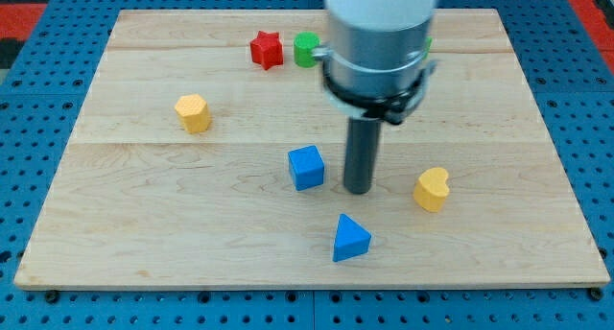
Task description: Place the blue triangle bottom to the yellow hexagon
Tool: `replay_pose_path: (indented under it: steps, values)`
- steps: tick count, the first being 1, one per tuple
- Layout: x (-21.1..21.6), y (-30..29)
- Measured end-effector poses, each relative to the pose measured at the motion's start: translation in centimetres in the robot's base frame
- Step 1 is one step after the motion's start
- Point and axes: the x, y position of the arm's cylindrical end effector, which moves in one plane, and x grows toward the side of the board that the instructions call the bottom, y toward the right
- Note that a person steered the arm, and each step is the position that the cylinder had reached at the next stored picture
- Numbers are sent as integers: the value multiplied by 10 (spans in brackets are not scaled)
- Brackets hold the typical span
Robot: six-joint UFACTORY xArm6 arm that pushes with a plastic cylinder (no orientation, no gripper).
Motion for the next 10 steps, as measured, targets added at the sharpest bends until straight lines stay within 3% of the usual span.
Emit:
replay_pose_path:
  steps: [1,2,3,6,8,10]
  values:
    - [-4,-49]
    - [19,-153]
    - [13,-184]
    - [-18,-106]
    - [-9,-180]
    - [-34,-185]
